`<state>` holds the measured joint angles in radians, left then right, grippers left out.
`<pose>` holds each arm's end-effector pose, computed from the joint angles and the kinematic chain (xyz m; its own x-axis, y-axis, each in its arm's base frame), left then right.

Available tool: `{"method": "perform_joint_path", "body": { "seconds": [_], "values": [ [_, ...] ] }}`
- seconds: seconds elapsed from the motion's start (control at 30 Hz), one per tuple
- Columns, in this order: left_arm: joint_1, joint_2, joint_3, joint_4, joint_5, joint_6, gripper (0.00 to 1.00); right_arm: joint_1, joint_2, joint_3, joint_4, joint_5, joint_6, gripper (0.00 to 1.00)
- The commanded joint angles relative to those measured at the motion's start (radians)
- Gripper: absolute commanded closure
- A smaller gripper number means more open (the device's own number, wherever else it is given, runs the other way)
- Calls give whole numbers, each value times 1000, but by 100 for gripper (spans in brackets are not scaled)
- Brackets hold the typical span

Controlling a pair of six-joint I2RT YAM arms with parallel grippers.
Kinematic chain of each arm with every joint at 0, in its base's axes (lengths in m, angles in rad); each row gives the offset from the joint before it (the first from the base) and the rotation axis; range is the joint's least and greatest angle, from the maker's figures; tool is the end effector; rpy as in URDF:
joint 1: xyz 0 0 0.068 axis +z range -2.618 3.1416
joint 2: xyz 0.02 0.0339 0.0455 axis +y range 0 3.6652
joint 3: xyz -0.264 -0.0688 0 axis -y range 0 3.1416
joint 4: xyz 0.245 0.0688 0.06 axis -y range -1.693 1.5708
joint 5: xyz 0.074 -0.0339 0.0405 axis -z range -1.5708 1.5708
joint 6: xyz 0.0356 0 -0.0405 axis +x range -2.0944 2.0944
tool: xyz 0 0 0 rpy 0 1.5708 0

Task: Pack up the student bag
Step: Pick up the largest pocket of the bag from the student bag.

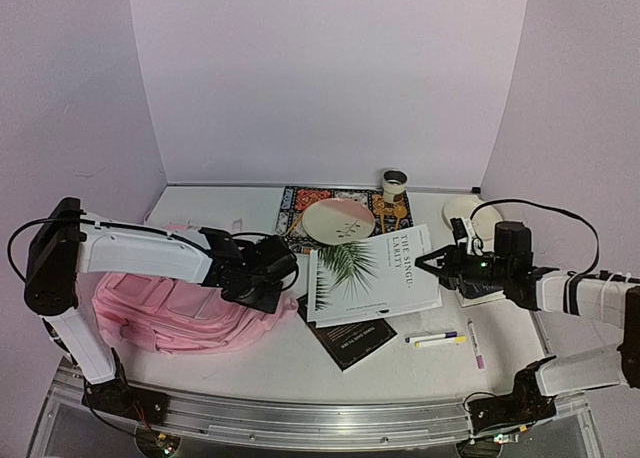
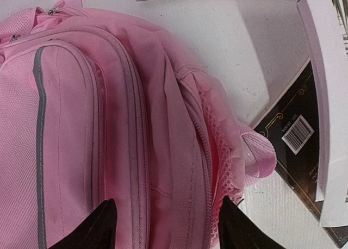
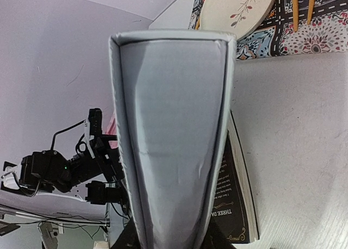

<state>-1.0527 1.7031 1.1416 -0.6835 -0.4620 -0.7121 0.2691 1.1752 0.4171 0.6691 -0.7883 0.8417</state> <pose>0.1762 -0.2771 0.1952 -0.8172 0.2524 -0.5182 0.2286 0.9672 0.1105 0.2209 0.0871 0.2234 -0.7047 0.3511 -0.6166 -0.5146 0.3453 0.7848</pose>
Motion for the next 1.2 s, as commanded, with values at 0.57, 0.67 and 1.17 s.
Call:
{"method": "perform_joint_path", "body": {
  "seconds": [0.57,0.67,1.17],
  "values": [
    [14,-111,128,-134,-71,51,100,157,-84,82,62,74,126,72],
    [14,-147,174,-165,-103,59,100,205,-79,88,86,109,165,72],
    [14,-325,266,-178,-89,68,100,386,65,142,268,254,328,71]
  ]
}}
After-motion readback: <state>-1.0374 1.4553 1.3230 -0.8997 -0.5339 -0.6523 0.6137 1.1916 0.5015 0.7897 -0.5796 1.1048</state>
